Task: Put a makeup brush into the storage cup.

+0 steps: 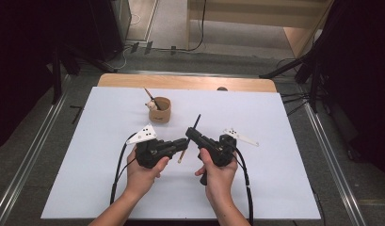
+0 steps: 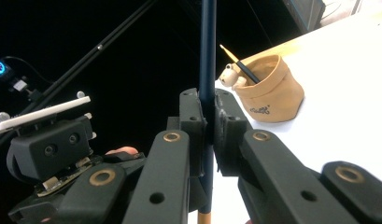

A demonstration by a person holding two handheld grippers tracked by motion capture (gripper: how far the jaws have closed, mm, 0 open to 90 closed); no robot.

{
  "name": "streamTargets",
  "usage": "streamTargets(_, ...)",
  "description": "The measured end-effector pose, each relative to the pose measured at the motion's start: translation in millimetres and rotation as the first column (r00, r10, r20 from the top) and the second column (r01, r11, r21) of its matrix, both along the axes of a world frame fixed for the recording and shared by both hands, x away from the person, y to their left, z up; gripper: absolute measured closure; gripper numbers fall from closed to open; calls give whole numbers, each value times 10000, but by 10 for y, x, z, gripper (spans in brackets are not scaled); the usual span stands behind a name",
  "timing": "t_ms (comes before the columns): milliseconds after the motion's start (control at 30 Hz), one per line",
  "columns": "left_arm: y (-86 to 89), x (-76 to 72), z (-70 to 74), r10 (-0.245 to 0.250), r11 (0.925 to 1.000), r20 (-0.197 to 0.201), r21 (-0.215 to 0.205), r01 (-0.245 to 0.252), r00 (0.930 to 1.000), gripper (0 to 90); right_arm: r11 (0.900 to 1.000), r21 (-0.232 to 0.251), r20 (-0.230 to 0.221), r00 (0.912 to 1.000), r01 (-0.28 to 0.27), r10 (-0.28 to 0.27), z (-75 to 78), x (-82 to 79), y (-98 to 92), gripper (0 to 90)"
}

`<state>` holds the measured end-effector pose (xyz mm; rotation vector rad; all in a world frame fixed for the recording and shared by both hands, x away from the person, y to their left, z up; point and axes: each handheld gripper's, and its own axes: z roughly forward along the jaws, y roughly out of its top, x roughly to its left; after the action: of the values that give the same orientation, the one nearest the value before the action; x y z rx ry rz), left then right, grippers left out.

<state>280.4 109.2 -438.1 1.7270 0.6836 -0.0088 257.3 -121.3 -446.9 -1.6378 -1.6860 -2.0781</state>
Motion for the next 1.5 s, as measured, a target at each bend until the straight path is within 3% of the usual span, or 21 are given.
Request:
streamTargets(100, 12, 0, 9, -140, 9999, 111, 20, 139, 9998, 782, 9997, -210, 247, 9996, 118, -113, 16, 0, -7, 853)
streamTargets(333, 96, 20, 68, 93, 9998, 313, 157, -98, 9995, 745, 9921, -1118, 807, 9956, 564, -475, 83, -21, -58, 854)
streamTargets(500, 171, 54, 119, 221, 9996, 293, 156, -225, 9993, 727, 9703, -2270, 1449, 9881, 834, -510, 143, -46, -39, 853)
streamTargets(667, 234, 72, 176, 361, 9992, 292, 151, -366, 9989, 712, 9483, -3041, 1790, 9832, 904, -363, 174, -59, -7, 853)
streamTargets(800, 276, 93, 222, 372, 9989, 333, 268, -381, 9988, 692, 9232, -3721, 1979, 9800, 960, -221, 161, -60, 34, 853)
streamTargets(1133, 356, 148, 299, 341, 9979, 15, 544, -341, 9994, 671, 8597, -5055, 2367, 9699, 725, 574, 124, -73, 164, 854)
streamTargets(1367, 388, 173, 361, 90, 9964, -308, 841, -64, 9995, 670, 8086, -5843, 2515, 9626, 682, 1006, 107, -86, 238, 854)
streamTargets(1400, 393, 176, 373, 86, 9955, -333, 948, -54, 9994, 670, 7941, -6042, 2548, 9602, 657, 1144, 104, -87, 252, 854)
streamTargets(1500, 400, 183, 403, 52, 9938, -460, 1115, -1, 9989, 667, 7717, -6343, 2475, 9577, 456, 1469, 97, -91, 290, 854)
